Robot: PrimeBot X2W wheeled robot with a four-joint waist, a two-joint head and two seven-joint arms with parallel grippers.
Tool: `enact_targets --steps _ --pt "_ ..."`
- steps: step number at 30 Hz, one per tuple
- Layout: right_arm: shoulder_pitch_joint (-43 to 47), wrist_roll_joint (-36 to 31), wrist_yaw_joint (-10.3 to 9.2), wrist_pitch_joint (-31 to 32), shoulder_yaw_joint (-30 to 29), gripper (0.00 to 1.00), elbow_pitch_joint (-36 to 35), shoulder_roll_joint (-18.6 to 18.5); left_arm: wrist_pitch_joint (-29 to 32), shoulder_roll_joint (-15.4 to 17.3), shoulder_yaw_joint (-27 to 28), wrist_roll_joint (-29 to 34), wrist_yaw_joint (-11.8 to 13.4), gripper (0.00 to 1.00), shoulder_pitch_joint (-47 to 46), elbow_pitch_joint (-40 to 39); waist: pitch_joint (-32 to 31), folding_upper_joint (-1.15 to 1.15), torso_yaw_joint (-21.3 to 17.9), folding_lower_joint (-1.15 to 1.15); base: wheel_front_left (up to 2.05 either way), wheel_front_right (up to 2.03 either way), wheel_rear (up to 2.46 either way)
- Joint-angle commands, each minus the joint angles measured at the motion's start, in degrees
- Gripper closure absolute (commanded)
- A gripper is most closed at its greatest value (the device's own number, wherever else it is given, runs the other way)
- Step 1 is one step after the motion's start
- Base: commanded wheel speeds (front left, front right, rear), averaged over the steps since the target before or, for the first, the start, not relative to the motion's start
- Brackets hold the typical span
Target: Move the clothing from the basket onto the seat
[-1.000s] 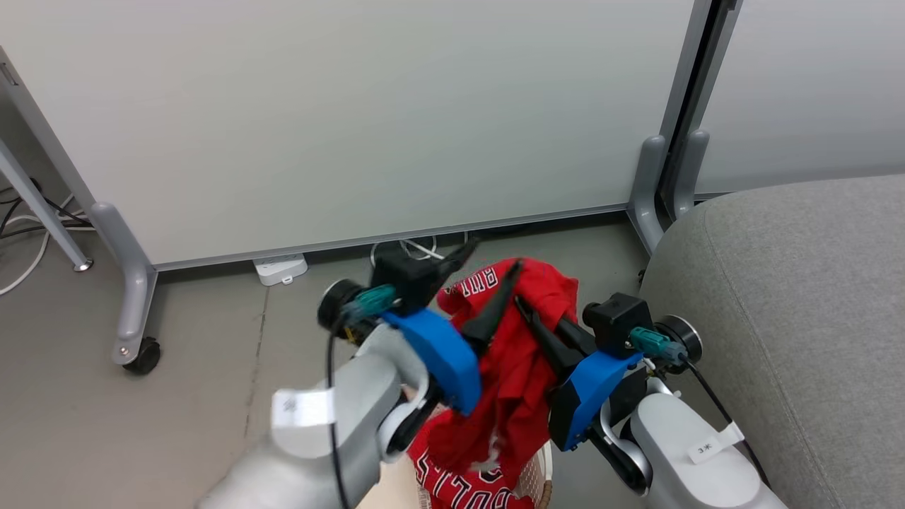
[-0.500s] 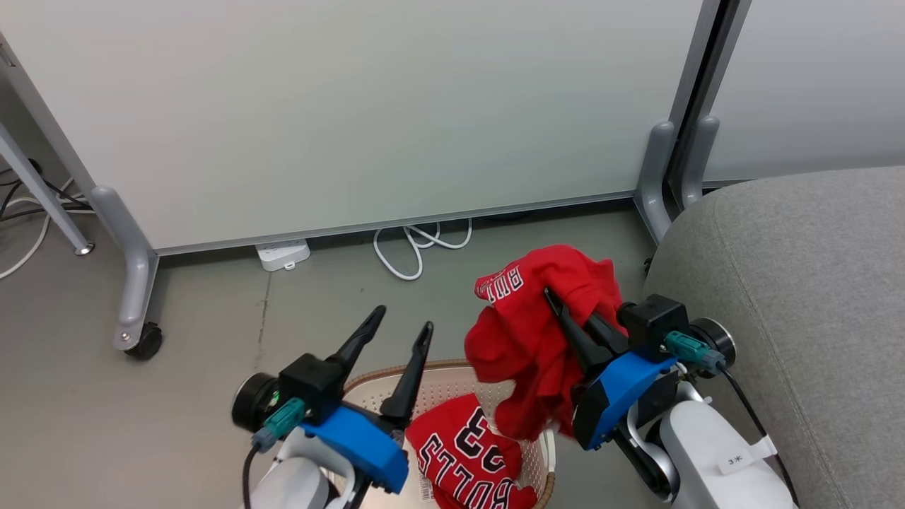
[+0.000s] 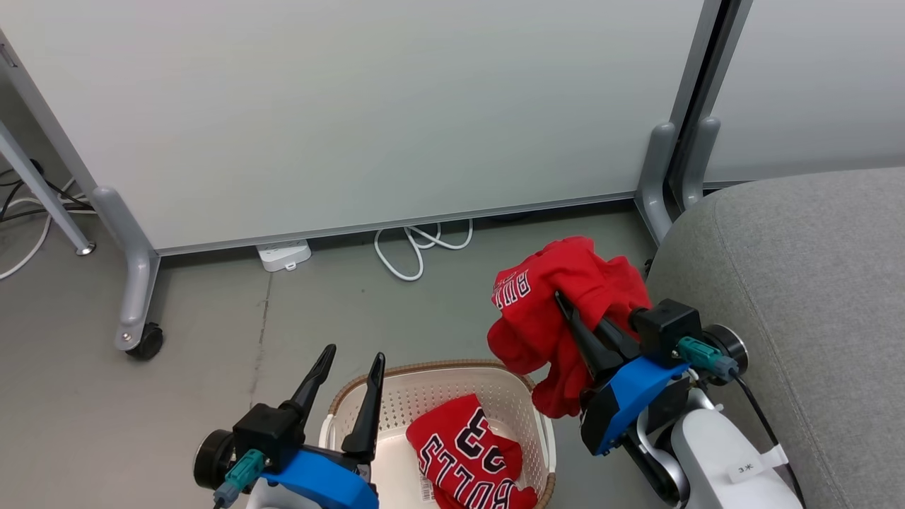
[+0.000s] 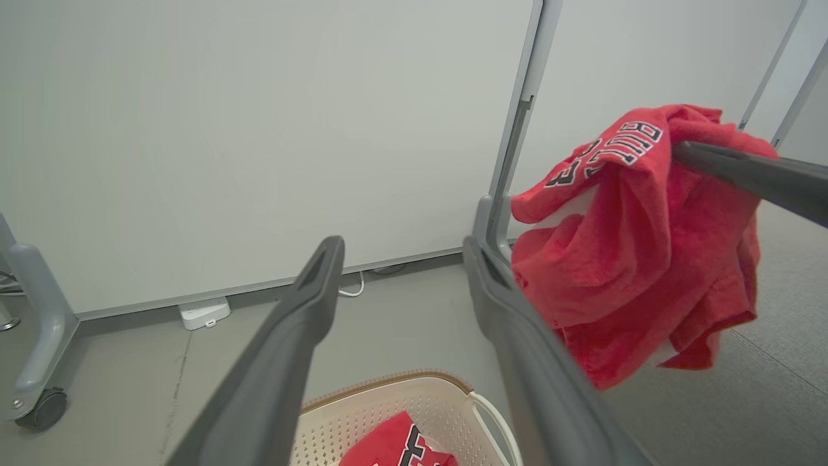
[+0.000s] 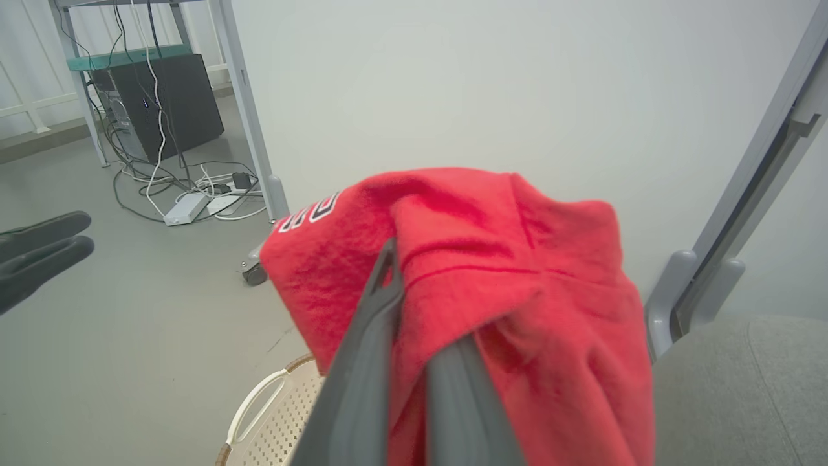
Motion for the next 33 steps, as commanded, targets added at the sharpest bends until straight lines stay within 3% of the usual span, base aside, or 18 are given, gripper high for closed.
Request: enact_targets --steps 1,11,16,33 --pt "0.50 -0.38 0.03 0.03 -0.20 1.00 -0.50 0.07 -0.27 -0.15 0.54 0.51 -0.42 0.00 0.50 -0.15 -0.04 0.00 0.01 0.00 0.00 0.00 0.00" --pt "1.59 -0.60 0.03 0.63 -0.74 1.00 -1.83 0.26 -0.27 -0.32 -0.02 0.67 -0.40 0.00 0.53 -0.46 0.25 0.00 -0.84 0.00 0.00 0.00 0.00" --pt "1.57 -0.86 0.03 0.75 -1.39 1.00 -2.52 -0.08 -0.27 -0.25 0.20 0.42 -0.40 0.00 0.25 -0.80 1.04 0.00 -3.15 0.00 0.00 0.00 0.00" --pt "2.64 -1.68 0.03 0.44 -3.47 1.00 -3.29 -0.22 -0.26 0.72 -0.57 0.70 -0.41 0.00 -1.87 -1.17 2.51 0.00 -16.64 0.00 0.00 0.00 0.00"
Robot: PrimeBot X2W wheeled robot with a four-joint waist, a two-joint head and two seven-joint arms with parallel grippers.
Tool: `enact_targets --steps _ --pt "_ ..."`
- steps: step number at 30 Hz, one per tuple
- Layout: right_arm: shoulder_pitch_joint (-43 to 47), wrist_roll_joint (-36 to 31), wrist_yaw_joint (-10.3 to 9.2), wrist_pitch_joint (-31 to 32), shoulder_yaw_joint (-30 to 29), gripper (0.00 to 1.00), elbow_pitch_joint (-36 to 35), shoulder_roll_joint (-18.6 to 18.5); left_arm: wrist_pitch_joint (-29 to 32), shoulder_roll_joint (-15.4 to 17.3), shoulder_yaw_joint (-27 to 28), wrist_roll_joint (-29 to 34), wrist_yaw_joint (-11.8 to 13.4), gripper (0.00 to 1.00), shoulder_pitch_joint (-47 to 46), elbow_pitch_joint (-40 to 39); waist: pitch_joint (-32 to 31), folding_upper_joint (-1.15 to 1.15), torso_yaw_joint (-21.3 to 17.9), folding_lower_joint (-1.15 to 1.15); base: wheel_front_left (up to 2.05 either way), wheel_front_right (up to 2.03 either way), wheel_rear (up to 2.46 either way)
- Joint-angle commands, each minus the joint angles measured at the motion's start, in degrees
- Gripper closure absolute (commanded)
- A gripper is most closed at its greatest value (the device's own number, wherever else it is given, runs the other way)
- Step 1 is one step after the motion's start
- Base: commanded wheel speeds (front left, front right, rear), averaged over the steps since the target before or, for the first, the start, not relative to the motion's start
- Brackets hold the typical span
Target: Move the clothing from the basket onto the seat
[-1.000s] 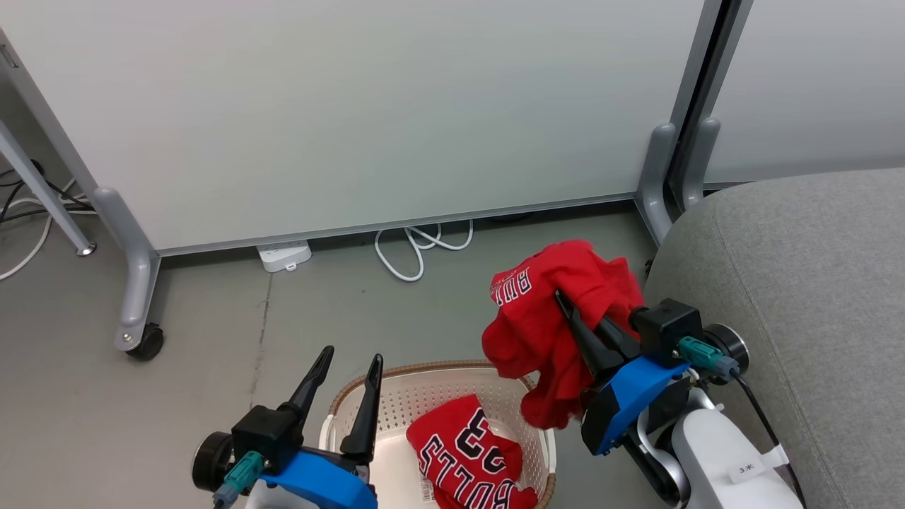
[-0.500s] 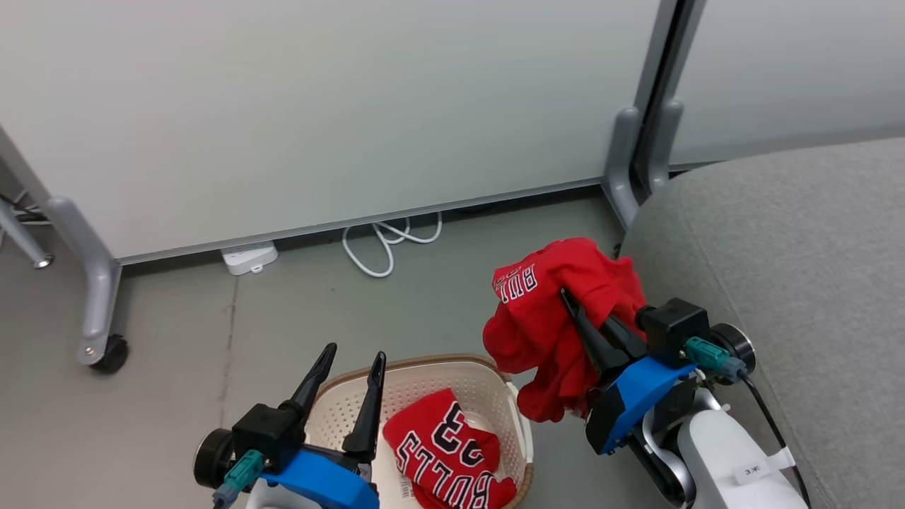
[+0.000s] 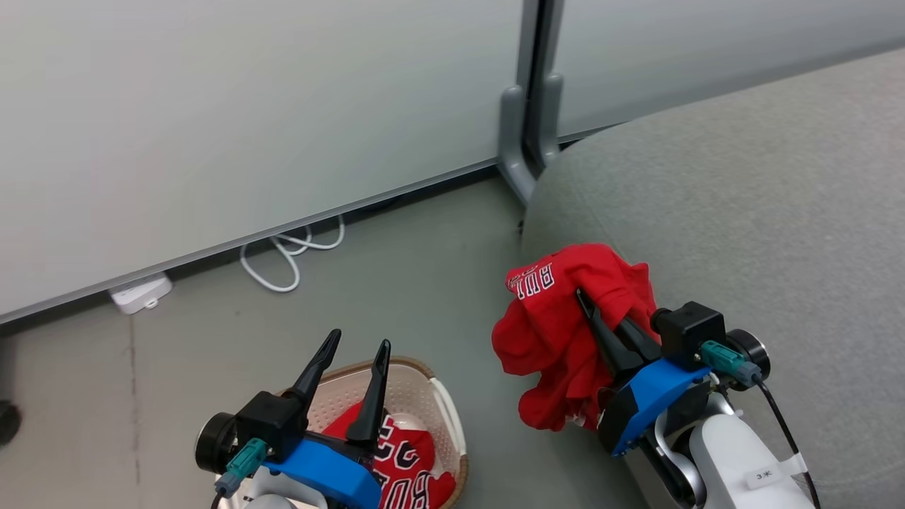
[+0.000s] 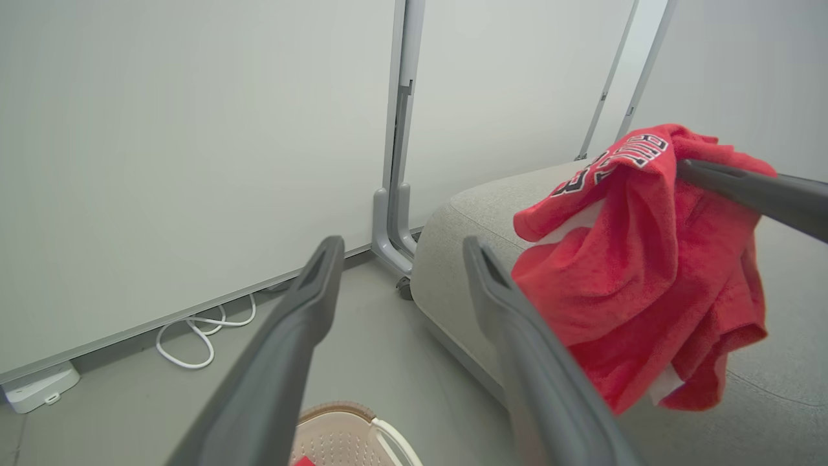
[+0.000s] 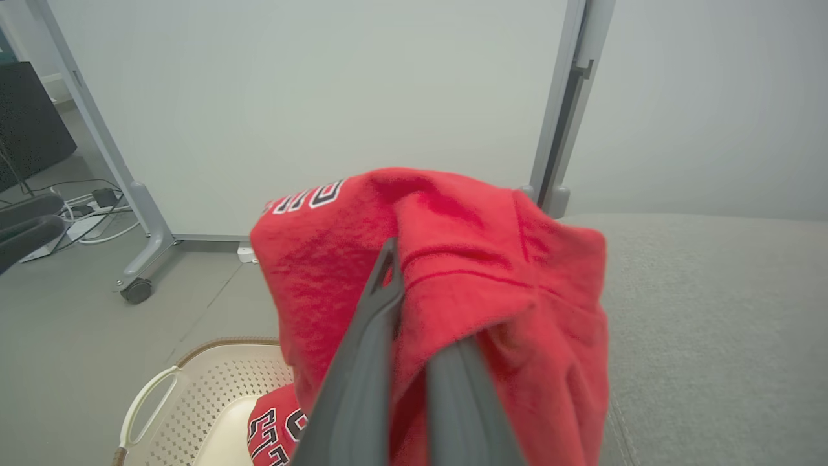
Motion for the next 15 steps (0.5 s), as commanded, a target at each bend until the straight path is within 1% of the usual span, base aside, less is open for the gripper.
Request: enact_targets --steps 1,3,4,10,15 --pt "0.58 -0.18 0.03 -0.31 -0.16 1.00 -0.30 -0.04 -0.27 0.30 0.14 0.22 -0.14 0.00 -0.42 -0.11 0.06 0.00 -2.59 0.00 0.00 0.00 0.00" --pt "0.84 -0.17 0.03 -0.26 0.00 1.00 -0.33 0.00 -0.27 0.44 0.31 0.14 -0.14 0.00 -0.17 -0.07 0.10 0.00 -4.19 0.00 0.00 0.00 0.00" --pt "0.84 -0.17 0.03 -0.26 0.00 1.00 -0.33 0.00 -0.27 0.44 0.31 0.14 -0.14 0.00 -0.17 -0.07 0.10 0.00 -4.19 0.00 0.00 0.00 0.00" --pt "1.61 -0.23 0.03 -0.26 -0.37 1.00 -0.71 0.06 -0.27 0.39 -0.29 0.18 -0.15 0.00 -0.17 -0.08 0.55 0.00 -7.72 0.00 0.00 0.00 0.00" --pt "2.30 -0.23 0.03 -0.38 -0.56 1.00 -1.00 0.23 -0.27 0.46 -0.54 0.20 -0.15 0.00 -0.30 0.04 0.88 0.00 -9.59 0.00 0.00 0.00 0.00"
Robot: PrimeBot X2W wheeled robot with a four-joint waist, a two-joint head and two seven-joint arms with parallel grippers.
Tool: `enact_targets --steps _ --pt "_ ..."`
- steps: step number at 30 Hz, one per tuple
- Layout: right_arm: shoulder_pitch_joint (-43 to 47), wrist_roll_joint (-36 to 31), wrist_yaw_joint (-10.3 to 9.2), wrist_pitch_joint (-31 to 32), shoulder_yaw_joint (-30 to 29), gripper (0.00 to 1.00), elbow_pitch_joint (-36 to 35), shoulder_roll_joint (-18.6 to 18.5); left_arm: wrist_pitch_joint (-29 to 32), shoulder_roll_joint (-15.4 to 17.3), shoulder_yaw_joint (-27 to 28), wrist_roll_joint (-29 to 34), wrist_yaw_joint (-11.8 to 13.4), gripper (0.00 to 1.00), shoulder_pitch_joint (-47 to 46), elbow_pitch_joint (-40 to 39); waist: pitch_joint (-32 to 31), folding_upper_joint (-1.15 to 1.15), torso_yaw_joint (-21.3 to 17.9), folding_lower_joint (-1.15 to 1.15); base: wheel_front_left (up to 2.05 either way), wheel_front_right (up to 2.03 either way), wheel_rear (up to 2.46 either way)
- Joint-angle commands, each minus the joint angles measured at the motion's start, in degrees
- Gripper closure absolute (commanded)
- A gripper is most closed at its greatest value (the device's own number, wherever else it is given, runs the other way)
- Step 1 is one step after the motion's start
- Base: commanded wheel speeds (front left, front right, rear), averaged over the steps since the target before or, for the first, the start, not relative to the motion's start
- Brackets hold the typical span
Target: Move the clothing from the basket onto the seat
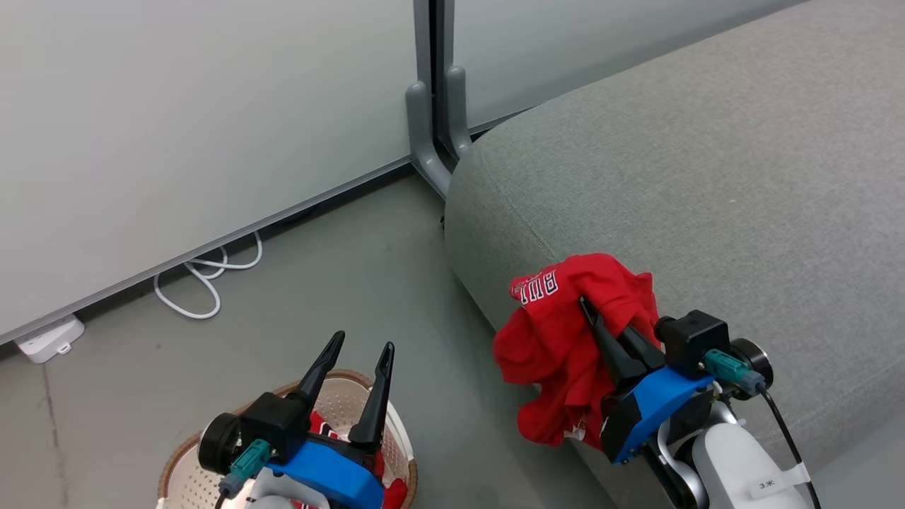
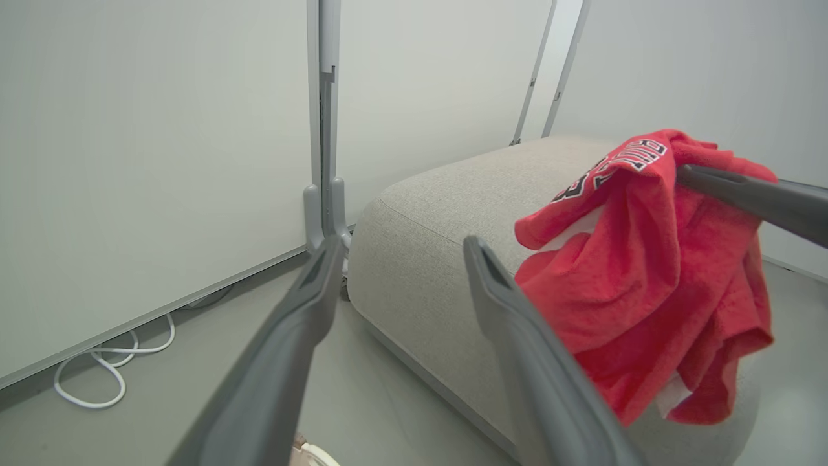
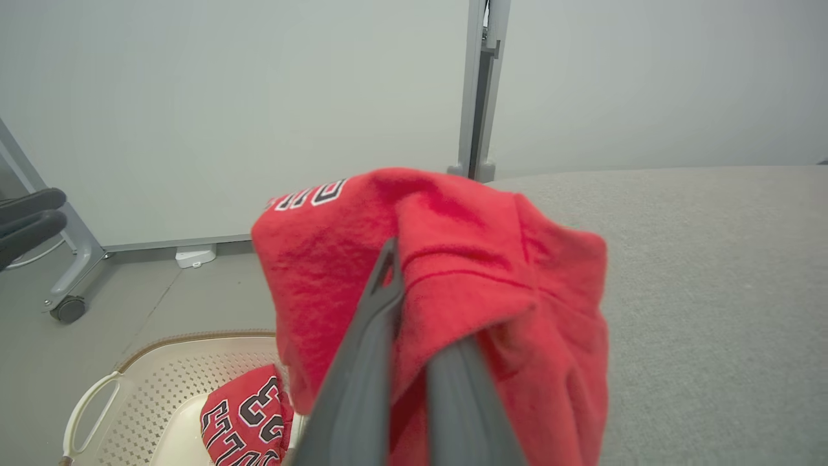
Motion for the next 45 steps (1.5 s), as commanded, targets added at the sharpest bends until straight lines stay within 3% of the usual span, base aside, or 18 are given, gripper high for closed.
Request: enact_targets --steps 1,13,19,25,38,45 --pt "0.91 -0.22 0.03 -0.37 -0.06 1.00 -0.33 0.19 -0.27 0.37 -0.16 0.21 -0.15 0.00 -0.35 -0.01 0.16 0.00 -0.41 0.00 0.00 0.00 0.00" --pt "0.31 0.28 0.03 -0.09 -0.93 1.00 -0.16 0.44 -0.27 0.66 -0.62 -0.19 -0.15 0.00 -0.84 -0.04 0.86 0.00 -0.25 0.00 0.00 0.00 0.00" --pt "-4.33 1.04 0.02 1.16 -2.91 1.00 0.41 -1.69 -0.27 1.31 -0.63 0.20 -0.15 0.00 -2.01 -0.62 3.02 0.00 0.52 0.00 0.00 0.00 0.00" --pt "-13.01 3.54 0.02 1.87 -9.69 1.00 2.15 -4.75 -0.27 3.14 -2.00 0.80 -0.15 0.00 -5.51 -1.35 8.25 0.00 2.27 0.00 0.00 0.00 0.00" --pt "-28.74 7.27 0.03 2.23 -27.26 1.00 8.04 -16.27 -0.27 8.55 -5.77 1.63 -0.14 0.00 -15.97 -4.79 23.78 0.00 6.69 0.00 0.00 0.00 0.00" --pt "-31.10 5.49 0.03 -1.91 -35.00 1.00 13.19 -17.37 -0.27 10.41 -4.07 2.45 -0.14 0.00 -20.54 -6.38 30.54 0.00 7.81 0.00 0.00 0.00 0.00"
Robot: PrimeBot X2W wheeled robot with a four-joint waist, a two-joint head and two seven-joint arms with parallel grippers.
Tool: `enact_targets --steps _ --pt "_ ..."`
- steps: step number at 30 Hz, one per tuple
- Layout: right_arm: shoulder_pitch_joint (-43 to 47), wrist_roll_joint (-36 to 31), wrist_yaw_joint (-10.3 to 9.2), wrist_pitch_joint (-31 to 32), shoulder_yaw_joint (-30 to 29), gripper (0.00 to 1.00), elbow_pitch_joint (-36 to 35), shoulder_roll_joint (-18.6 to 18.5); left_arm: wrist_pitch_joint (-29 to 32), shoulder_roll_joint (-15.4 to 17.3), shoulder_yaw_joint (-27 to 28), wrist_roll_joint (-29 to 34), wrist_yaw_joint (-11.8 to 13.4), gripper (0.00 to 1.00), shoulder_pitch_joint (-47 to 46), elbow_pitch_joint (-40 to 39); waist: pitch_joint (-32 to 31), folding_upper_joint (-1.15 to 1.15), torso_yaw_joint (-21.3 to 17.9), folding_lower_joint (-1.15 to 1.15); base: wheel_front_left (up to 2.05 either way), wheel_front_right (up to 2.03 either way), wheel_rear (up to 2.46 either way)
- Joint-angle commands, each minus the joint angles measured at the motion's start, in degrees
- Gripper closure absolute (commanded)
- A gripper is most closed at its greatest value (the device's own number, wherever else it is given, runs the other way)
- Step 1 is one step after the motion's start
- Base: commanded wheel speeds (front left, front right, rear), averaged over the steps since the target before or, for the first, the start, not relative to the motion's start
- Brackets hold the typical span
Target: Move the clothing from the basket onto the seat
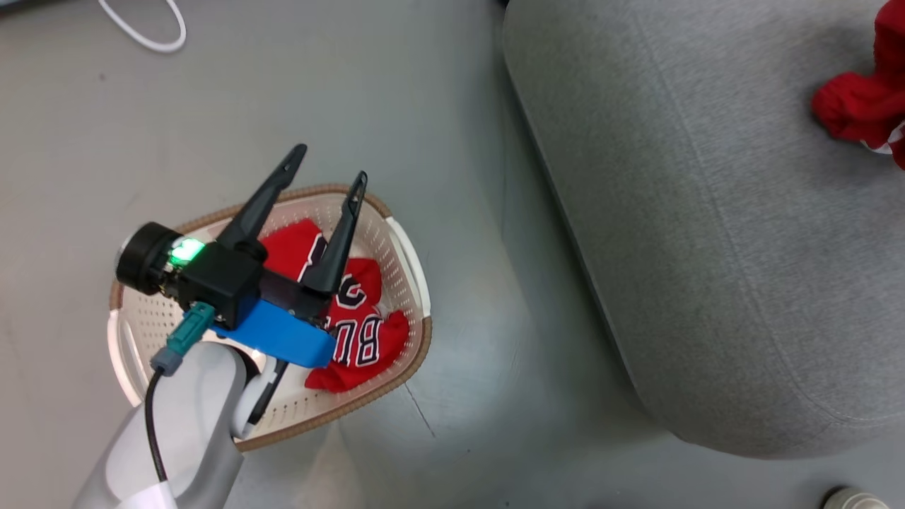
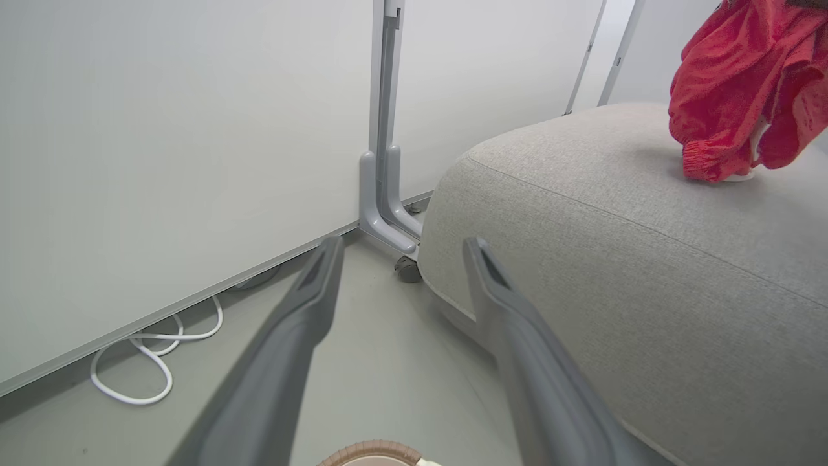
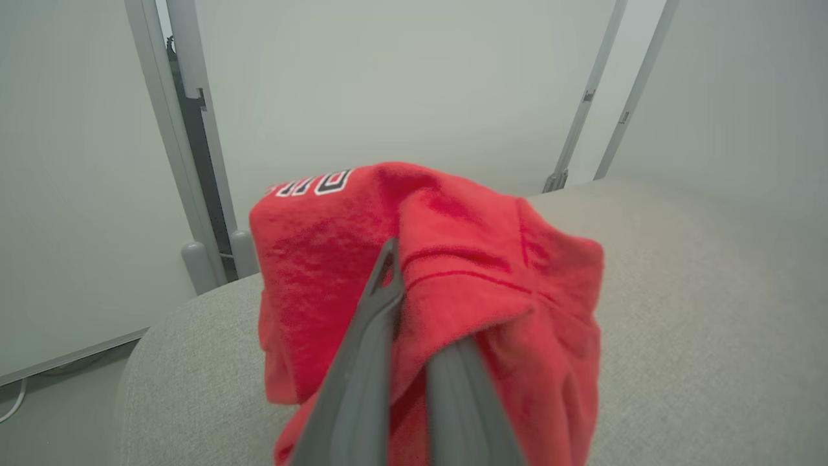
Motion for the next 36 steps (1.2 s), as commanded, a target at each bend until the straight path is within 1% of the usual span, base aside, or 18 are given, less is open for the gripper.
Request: enact_targets --steps 1,5,9,17,19,20,21,22,29,36 --pt "-0.93 -0.41 0.02 -0.94 -0.73 1.00 1.48 0.58 -0.27 0.47 0.52 0.29 -0.14 0.00 -1.32 -0.44 3.41 0.00 1.04 -0.01 0.00 0.00 0.00" --pt "-0.88 -1.53 0.02 -3.46 -2.02 1.00 6.73 1.97 -0.27 1.00 1.19 0.65 -0.13 0.00 -2.26 -0.82 5.13 0.00 0.94 -0.01 0.00 0.00 0.00" --pt "-0.97 -2.74 0.02 -5.80 -1.90 1.00 11.18 2.78 -0.27 0.82 2.02 1.07 -0.13 0.00 -1.83 -1.01 5.37 0.00 0.68 -0.01 0.00 0.00 0.00" --pt "-2.06 -4.06 0.02 -8.13 -0.37 0.99 16.41 3.30 -0.27 -0.07 2.07 1.04 -0.14 0.00 -0.93 -0.18 4.43 0.00 0.10 -0.01 0.00 0.00 0.00" --pt "-2.15 -4.31 0.02 -8.40 0.05 0.75 17.24 3.23 -0.27 -0.27 1.97 0.83 -0.13 0.00 -0.81 0.06 4.03 0.00 -0.02 -0.01 0.00 0.00 0.00" --pt "-2.17 -4.37 0.02 -8.49 0.29 0.56 17.59 3.18 -0.27 -0.40 1.90 0.71 -0.13 0.00 -0.78 0.19 3.80 0.00 -0.06 -0.01 0.00 0.00 0.00" --pt "-2.24 -4.18 0.02 -8.64 0.53 0.16 17.87 3.15 -0.27 -0.53 1.81 0.69 -0.13 0.00 -0.79 0.24 3.61 0.00 -0.08 -0.01 0.00 0.00 0.00" --pt "-2.26 -3.95 0.02 -8.71 0.69 0.00 18.10 2.98 -0.27 -0.64 1.67 0.65 -0.13 0.00 -0.83 0.23 3.43 0.00 -0.09 -0.01 0.00 0.00 0.00" --pt "-1.29 -3.30 0.02 -9.17 1.23 0.00 18.96 1.55 -0.27 -1.01 1.20 0.41 -0.13 0.00 -0.44 0.53 2.18 0.00 0.01 -0.01 0.00 0.00 0.00" --pt "1.69 -3.72 0.02 -9.47 1.28 0.00 17.83 1.64 -0.27 -2.49 1.39 -0.32 -0.13 0.00 0.56 1.31 -1.27 0.00 0.67 -0.01 0.00 0.00 0.00"
